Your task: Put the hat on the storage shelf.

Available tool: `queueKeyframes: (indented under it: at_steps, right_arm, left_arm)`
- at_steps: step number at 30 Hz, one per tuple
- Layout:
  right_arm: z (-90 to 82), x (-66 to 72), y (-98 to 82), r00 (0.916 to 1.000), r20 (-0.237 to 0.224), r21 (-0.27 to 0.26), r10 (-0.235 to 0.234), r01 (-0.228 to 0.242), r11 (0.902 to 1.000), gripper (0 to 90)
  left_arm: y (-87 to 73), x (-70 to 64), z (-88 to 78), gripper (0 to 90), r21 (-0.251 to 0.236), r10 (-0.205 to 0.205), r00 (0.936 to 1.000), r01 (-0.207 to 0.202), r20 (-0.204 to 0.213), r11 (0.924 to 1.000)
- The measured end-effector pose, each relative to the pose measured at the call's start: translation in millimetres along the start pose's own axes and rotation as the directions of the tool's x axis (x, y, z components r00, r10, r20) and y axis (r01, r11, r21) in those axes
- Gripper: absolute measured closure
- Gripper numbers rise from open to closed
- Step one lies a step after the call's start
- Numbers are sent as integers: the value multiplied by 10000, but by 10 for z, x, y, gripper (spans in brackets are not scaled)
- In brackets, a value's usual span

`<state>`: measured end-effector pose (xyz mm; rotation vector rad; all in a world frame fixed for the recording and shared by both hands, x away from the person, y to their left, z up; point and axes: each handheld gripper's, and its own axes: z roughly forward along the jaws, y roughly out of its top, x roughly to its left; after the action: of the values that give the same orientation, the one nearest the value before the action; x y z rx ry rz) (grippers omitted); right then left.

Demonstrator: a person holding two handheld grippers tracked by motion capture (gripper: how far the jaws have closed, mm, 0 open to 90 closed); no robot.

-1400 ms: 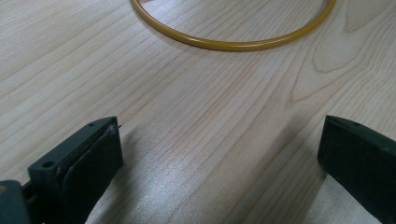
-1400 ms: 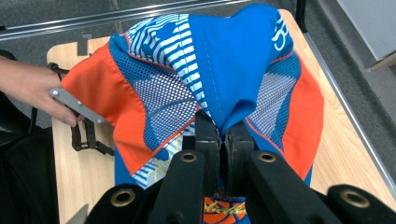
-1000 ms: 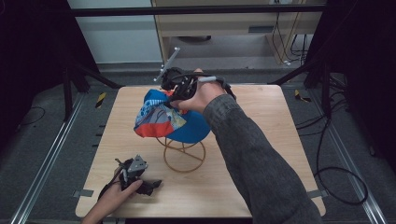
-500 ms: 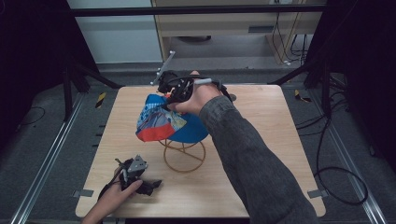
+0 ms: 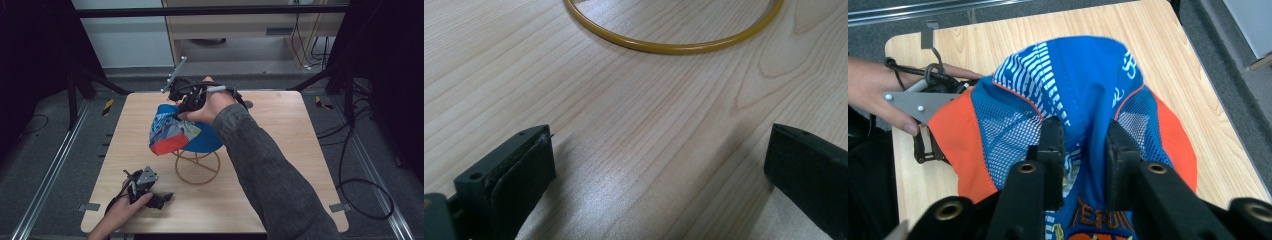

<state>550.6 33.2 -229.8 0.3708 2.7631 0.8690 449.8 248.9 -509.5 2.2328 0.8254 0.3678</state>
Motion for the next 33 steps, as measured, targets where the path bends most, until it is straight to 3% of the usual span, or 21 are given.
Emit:
queueKeyframes:
  at_steps: [27, 33]
  right_arm:
    - [26, 12, -5, 9994, -54, 2, 356, -356, 9994, 455]
    - [15, 12, -10, 9989, 11, -168, 461, -461, 9988, 355]
  left_arm:
    - [0, 0, 0, 0, 7, 1, 10000, -1, -4, 10000]
    - [0, 0, -1, 0, 8, 4, 10000, -4, -2, 10000]
